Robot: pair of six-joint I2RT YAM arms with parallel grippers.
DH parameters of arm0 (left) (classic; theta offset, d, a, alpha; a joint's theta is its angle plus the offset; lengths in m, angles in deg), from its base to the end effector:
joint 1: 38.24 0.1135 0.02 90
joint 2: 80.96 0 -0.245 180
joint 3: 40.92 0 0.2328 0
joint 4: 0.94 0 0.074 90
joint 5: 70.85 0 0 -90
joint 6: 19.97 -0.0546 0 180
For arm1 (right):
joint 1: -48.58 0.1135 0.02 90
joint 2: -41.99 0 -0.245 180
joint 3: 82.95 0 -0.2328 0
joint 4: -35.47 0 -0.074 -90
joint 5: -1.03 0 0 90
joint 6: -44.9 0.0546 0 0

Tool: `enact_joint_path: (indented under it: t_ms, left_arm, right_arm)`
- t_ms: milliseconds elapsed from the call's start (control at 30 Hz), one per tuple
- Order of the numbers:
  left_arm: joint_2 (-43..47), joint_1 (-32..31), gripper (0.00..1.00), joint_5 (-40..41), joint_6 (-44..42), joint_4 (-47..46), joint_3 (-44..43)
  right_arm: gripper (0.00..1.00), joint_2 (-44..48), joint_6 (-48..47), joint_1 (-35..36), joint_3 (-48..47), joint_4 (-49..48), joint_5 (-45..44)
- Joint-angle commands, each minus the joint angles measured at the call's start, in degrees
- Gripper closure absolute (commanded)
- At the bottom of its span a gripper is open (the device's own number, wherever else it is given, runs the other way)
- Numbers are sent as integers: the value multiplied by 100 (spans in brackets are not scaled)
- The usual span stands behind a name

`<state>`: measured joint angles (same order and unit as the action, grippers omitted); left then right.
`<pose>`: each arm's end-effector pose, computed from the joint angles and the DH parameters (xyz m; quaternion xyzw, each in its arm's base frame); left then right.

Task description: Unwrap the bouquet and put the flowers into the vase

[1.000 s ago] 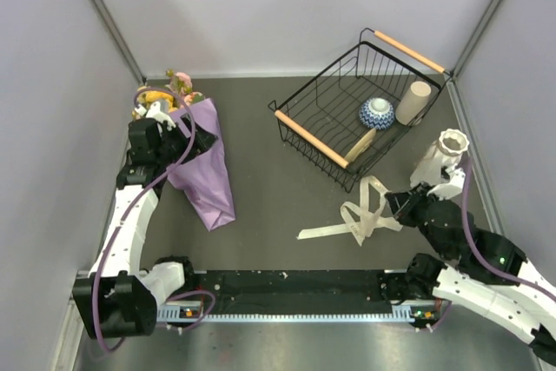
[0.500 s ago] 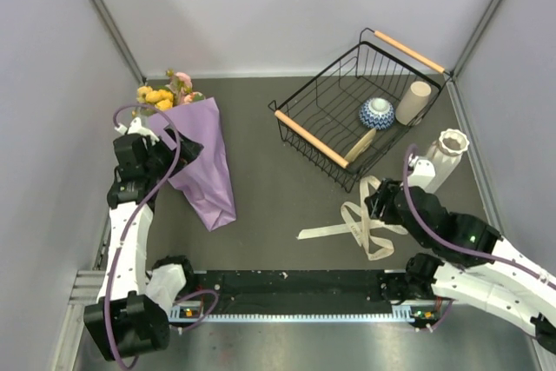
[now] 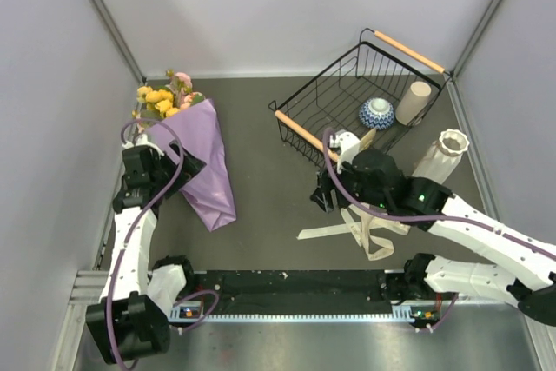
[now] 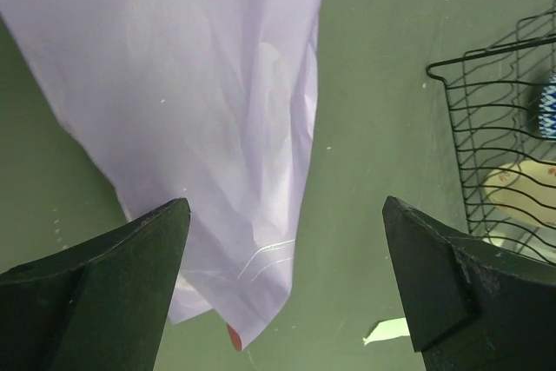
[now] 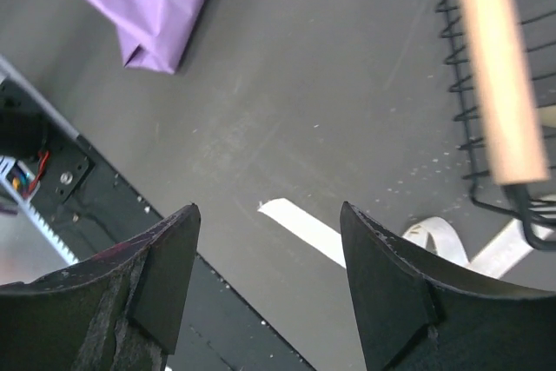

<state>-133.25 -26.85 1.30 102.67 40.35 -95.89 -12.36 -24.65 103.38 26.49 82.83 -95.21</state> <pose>0.2005 0.0233 0.2396 -0.2713 0.8505 -0.2164 0.3952 0.1262 0.1686 0.3112 -0.2313 0.8388 0.2619 0.4175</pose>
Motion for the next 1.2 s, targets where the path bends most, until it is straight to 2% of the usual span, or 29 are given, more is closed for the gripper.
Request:
enact_joint_path:
  t_ms: [0,67,167,233,333,367,400,433,467,500,567,600,700,800,867,933,1000,1133,1167]
  left_arm:
    - [561,20,1,675,-354,396,-224]
    - [720,20,1,1559,-601,792,-452]
    - [642,29,1,2432,-567,942,-480]
    - [467,46,1,2383,-313,872,-296]
    - [160,47,1,1612,-13,460,-120]
    - [80,55,1,1235,-12,-98,-84]
    - [1,47,2,187,101,-434,-49]
    - [-209,-49,6,-241,250,-864,56]
    - [-359,-163,14,-924,425,-1808,109]
    - [-778,-538,17,-1070,705,-2035,-12]
    - [-1228,-1102,20,-1028,691,-2090,-337]
    - [-1614,-1601,20,-923,673,-2099,-600]
    - [-2195,-1991,16,-1071,953,-2552,-638]
    - [-2792,-2132,10,-1668,1182,-3161,-672]
    - [-2857,-2151,2,-1837,1139,-3093,-760]
    - [-2525,-2151,1,-1531,964,-2926,-699]
    - [-1875,-2151,1,-1345,438,-2654,-777]
    - [-925,-2151,1,-687,-573,-910,-1033]
    - [-575,-2142,1,150,-775,-590,-1068]
  right_arm:
    - [32,-146,-313,92,-196,-754,808]
    - [31,-207,-278,92,-81,-878,861]
    - [31,-287,-322,92,-20,-1001,888]
    - [31,-331,-383,92,-63,-1010,861]
    - [31,-305,-497,83,-125,-993,800]
    - [30,-287,-524,92,-125,-1001,782]
    - [29,-235,-533,92,-125,-993,765]
    - [29,-234,-542,92,-134,-992,739]
    - [29,-208,-533,92,-134,-992,730]
    - [29,-182,-542,92,-125,-992,703]
    - [29,-164,-542,100,-108,-1001,668]
    - [28,-155,-542,92,-99,-1001,642]
    - [25,-181,-524,92,-186,-993,520]
    - [24,-357,-524,92,-353,-1133,510]
    - [23,-603,-559,92,-493,-1291,545]
    - [23,-952,-577,92,-643,-1519,598]
    - [22,-1235,-568,83,-941,-1694,886]
    - [22,-1973,-428,100,-1556,-2019,1230]
    - [22,-2322,-367,92,-1819,-2099,1300]
